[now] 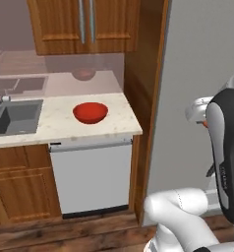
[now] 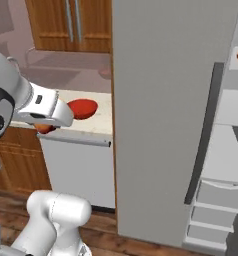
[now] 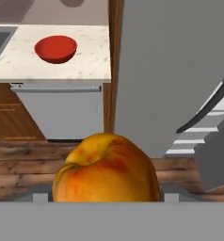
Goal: Take the carrot, peach, and bell pepper from the freezer and place them in the bowl on the counter.
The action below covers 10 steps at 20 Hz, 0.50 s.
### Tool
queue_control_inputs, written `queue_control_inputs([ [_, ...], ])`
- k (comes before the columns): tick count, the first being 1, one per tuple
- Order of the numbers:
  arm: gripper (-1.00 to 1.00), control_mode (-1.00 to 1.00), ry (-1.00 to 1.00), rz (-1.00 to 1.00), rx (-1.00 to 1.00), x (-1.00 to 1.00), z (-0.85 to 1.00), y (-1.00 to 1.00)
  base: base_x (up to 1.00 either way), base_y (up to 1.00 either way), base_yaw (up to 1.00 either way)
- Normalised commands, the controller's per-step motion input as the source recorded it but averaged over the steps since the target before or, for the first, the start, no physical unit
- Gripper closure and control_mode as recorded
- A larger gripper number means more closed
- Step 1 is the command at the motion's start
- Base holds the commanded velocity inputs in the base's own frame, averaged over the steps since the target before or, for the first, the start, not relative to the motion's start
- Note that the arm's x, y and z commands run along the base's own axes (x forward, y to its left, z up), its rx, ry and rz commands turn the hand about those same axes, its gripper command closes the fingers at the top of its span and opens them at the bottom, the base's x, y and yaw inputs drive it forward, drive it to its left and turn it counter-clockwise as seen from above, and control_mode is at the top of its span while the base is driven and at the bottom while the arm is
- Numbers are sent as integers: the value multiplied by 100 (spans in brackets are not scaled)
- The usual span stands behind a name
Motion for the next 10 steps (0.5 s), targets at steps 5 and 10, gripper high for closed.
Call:
queue_control_inputs([
  [5,100,100,0,0,0,0,0,0,28,67,-4],
  [10,100,100,0,0,0,0,0,0,36,53,-6],
])
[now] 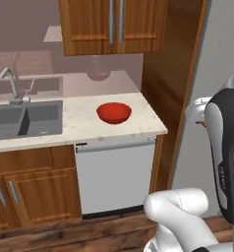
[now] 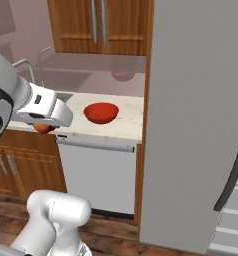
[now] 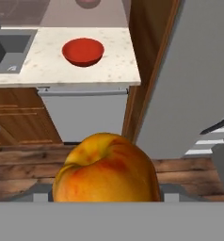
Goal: Take the carrot, peach, and bell pepper from the freezer and place them in the bowl on the counter.
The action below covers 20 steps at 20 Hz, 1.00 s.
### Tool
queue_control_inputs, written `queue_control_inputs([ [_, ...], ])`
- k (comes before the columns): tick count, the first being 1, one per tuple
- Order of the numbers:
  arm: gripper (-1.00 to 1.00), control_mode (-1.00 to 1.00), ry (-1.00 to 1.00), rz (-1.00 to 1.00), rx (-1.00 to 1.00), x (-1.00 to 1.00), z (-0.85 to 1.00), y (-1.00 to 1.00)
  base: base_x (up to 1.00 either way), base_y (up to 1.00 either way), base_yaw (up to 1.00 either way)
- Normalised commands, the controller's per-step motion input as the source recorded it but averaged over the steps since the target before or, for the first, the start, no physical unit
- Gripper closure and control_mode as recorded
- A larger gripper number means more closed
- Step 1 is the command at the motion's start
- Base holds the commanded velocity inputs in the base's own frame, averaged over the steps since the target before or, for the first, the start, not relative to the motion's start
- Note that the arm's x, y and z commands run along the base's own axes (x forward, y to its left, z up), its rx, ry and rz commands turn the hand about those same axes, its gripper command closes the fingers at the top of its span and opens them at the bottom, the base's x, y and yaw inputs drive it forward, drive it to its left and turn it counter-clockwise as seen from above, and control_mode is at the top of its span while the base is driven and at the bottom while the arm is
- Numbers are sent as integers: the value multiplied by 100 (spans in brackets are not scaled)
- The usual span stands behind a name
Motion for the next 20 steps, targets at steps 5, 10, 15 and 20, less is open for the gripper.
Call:
queue_control_inputs([
  [5,100,100,0,0,0,0,0,0,41,53,-7],
  [10,100,100,0,0,0,0,0,0,63,32,-4],
  [15,100,100,0,0,0,0,0,0,64,24,0],
  [20,100,100,0,0,0,0,0,0,56,27,0],
])
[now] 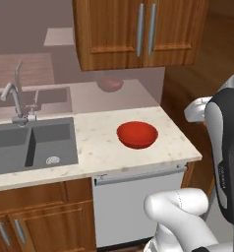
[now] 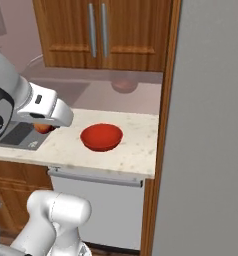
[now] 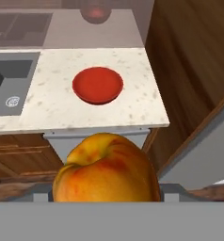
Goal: Take the carrot, peach, and bell pepper from the freezer and place them in the bowl on the counter.
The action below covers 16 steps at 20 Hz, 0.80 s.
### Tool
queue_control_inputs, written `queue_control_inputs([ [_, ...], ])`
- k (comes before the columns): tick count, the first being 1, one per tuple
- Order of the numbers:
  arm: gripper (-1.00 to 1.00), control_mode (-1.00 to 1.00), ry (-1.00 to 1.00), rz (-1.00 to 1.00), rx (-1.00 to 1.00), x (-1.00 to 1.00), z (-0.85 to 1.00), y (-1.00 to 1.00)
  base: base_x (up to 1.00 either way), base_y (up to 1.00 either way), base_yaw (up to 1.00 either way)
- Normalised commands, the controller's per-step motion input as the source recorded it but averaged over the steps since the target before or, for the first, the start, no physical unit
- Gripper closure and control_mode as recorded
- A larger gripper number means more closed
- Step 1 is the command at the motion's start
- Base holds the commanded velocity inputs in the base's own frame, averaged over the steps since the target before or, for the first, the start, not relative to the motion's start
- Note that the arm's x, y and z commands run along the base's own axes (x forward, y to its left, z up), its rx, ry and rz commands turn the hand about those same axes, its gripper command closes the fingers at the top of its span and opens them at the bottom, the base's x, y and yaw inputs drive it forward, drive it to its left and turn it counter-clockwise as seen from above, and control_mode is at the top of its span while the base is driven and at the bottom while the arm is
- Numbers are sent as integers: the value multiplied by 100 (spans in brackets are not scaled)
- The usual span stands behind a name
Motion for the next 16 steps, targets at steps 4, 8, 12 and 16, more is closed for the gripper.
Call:
queue_control_inputs([
  [4,100,100,0,0,0,0,0,0,51,20,0],
  [8,100,100,0,0,0,0,0,0,47,20,0],
  [12,100,100,0,0,0,0,0,0,39,10,0],
  [16,100,100,0,0,0,0,0,0,29,3,0],
])
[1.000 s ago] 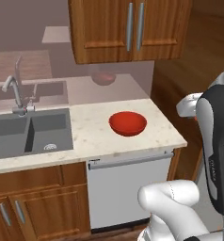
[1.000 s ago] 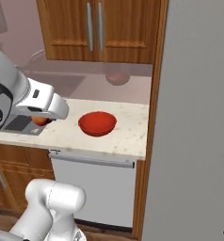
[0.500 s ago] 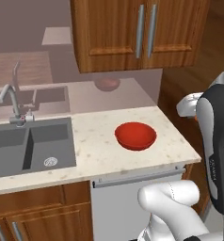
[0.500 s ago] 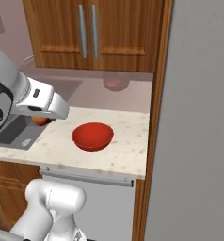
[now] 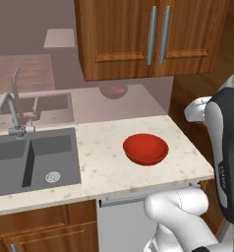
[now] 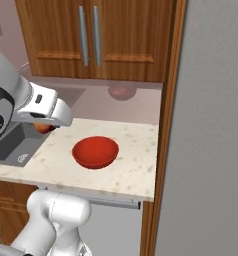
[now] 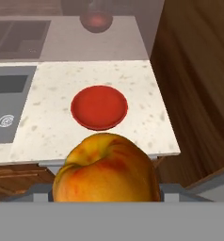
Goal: Take the carrot, peach, and bell pepper from the freezer and place them in the bowl on the counter.
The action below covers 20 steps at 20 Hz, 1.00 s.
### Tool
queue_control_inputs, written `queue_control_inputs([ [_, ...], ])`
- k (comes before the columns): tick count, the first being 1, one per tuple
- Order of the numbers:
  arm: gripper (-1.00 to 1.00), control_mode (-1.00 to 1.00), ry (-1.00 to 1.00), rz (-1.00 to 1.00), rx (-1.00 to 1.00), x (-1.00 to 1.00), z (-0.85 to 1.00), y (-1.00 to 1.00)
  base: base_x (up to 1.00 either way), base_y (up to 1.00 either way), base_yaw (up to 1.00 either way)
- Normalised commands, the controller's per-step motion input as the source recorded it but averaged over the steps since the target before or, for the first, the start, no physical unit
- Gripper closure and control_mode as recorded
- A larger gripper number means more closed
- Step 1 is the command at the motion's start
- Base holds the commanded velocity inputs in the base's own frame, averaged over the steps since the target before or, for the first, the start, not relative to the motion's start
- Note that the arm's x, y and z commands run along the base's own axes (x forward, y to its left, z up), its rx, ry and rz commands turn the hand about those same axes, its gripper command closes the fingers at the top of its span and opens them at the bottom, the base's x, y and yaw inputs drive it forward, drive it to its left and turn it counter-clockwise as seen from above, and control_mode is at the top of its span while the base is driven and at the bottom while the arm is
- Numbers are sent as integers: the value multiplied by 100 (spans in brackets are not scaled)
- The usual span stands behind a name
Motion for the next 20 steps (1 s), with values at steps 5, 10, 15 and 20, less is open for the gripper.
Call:
queue_control_inputs([
  [5,100,100,0,0,0,0,0,0,31,5,0],
  [10,100,-100,1,0,0,38,-4,8,0,0,0],
  [15,100,-100,9,0,0,44,-29,18,0,0,0],
  [20,100,-100,18,0,0,32,-66,11,0,0,0],
])
